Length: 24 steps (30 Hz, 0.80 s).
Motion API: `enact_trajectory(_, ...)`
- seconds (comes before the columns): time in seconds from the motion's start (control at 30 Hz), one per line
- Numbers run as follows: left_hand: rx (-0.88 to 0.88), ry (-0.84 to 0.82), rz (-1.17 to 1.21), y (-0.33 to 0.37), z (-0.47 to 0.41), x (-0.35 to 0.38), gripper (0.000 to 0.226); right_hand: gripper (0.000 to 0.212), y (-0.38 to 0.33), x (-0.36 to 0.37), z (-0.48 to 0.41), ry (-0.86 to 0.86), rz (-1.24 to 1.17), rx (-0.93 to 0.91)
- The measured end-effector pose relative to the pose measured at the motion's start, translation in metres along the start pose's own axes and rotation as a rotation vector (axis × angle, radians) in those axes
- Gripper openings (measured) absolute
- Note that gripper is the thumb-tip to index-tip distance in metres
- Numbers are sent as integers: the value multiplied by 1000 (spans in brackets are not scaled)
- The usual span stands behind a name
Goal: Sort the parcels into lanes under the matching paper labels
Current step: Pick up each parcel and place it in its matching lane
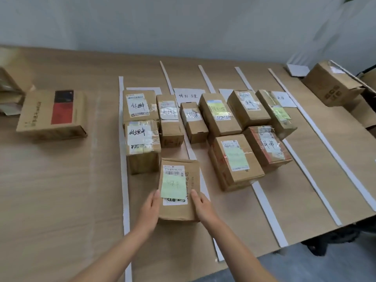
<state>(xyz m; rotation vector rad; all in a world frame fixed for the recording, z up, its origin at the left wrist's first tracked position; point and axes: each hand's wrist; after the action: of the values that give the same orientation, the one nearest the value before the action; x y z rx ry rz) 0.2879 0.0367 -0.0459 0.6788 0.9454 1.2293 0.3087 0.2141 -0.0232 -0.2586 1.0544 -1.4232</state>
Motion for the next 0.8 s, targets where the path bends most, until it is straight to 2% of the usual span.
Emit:
enact_trajectory(0.13, 14, 39, 15, -4, -24, 11, 58, 41, -18, 4, -32, -3, 45, -69)
enact_trajectory(0.27, -5, 96, 63, 11, -30, 25, 38, 33, -30, 1, -55, 8, 56, -72)
enact_trajectory(0.43, -9, 146, 55, 32, -41, 32, 29, 24, -45, -4, -78, -57, 16, -73)
enact_trajectory(0.67, -109, 302, -95, 48, -62, 36, 54, 45, -56, 5, -108, -103, 14, -57)
enact_trajectory(0.8, -149, 270, -177, 65, -64, 34, 51, 61, -61, 3, -120, -134, 47, -60)
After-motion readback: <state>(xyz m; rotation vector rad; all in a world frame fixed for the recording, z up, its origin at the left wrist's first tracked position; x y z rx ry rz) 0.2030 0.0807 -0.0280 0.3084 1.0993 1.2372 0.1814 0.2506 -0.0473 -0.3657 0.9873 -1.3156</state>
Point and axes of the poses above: each hand's wrist, its own z-axis away from the middle knuckle, its own x-axis out of the palm, y = z × x, and after that the axes turned 10 degrees about y, right-handed
